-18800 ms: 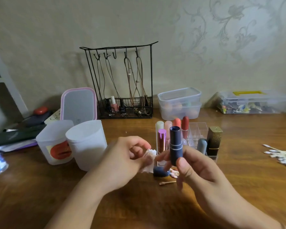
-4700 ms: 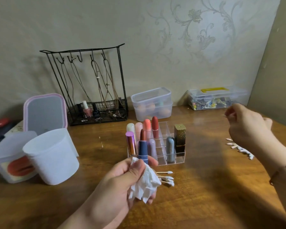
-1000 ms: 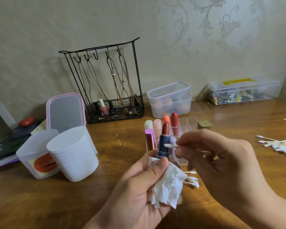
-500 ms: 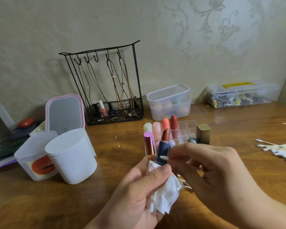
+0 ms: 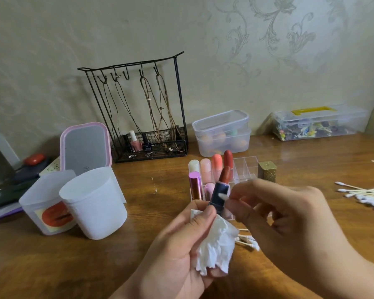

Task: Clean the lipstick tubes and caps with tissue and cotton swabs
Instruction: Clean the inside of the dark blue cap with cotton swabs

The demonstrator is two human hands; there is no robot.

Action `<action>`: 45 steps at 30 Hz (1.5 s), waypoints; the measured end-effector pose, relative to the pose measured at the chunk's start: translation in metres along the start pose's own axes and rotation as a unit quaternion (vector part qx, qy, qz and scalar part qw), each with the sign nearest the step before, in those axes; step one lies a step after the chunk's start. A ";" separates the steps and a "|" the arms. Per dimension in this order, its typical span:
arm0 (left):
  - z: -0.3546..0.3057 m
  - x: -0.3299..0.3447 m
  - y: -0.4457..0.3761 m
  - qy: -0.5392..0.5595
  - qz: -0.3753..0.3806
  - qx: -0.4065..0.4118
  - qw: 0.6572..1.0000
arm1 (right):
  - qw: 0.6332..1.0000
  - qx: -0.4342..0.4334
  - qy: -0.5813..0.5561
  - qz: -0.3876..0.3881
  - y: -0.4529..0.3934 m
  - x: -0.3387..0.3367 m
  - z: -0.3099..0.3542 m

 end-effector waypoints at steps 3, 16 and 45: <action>0.002 0.000 -0.001 -0.012 0.015 -0.008 1.000 | 1.000 -0.001 -0.006 0.010 0.000 0.001 0.000; -0.003 0.005 0.003 -0.014 -0.031 0.000 0.999 | 1.000 0.007 -0.016 0.014 0.000 -0.001 0.000; 0.000 0.001 0.002 -0.007 -0.029 0.003 1.000 | 0.999 0.004 -0.012 0.033 -0.001 -0.004 -0.002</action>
Point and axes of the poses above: each hand's wrist, its own y-axis away from the middle knuckle, its own x-axis out of the palm, z = x × y, the point moved 2 cm from there along -y, towards the middle knuckle, and after that the axes turned 10 degrees about z, right-handed, at the moved point
